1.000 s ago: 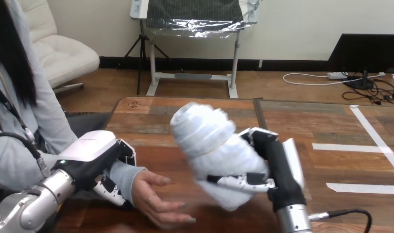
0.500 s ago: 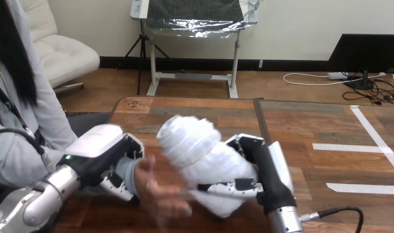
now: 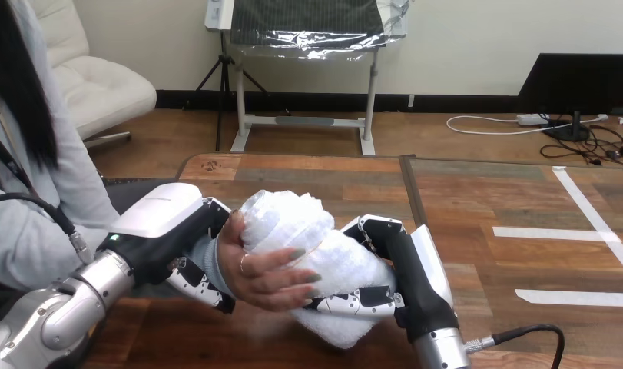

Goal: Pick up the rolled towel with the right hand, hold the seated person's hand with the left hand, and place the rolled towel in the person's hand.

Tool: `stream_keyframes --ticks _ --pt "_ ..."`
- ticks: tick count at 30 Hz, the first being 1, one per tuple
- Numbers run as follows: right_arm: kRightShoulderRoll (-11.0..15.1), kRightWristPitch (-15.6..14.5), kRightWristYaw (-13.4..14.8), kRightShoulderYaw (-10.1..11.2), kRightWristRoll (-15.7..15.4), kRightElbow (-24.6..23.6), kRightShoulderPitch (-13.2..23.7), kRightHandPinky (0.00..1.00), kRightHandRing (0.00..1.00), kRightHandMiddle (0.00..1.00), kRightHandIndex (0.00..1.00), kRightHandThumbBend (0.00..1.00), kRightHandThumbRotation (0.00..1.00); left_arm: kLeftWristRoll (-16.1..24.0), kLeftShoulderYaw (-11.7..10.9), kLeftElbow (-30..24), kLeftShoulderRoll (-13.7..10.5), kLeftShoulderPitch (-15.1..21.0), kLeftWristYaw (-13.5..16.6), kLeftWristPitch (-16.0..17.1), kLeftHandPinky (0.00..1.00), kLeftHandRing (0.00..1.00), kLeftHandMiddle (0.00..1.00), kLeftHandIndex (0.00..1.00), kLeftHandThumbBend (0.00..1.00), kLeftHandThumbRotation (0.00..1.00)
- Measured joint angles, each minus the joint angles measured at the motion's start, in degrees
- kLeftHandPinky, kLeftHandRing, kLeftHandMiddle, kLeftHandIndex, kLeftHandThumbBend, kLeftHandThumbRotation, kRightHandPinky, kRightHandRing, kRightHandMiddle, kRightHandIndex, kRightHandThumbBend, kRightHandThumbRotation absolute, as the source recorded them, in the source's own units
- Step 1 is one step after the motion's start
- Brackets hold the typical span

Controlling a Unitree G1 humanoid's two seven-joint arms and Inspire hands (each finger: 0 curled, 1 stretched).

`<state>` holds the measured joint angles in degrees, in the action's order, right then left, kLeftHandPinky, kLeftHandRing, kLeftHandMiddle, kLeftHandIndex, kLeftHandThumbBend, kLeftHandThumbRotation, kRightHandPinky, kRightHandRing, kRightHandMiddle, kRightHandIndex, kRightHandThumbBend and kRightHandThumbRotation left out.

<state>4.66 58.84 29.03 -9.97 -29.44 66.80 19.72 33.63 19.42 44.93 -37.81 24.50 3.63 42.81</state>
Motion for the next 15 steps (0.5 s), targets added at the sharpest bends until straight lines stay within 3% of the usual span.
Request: stream_keyframes --ticks 15 --pt "-0.59 0.01 1.84 -1.35 -0.11 -0.05 -0.06 0.21 0.27 0.36 0.34 0.75 0.0 -0.03 0.0 0.06 0.47 -0.02 -0.17 0.18 0.23 0.28 0.34 0.33 0.96 0.07"
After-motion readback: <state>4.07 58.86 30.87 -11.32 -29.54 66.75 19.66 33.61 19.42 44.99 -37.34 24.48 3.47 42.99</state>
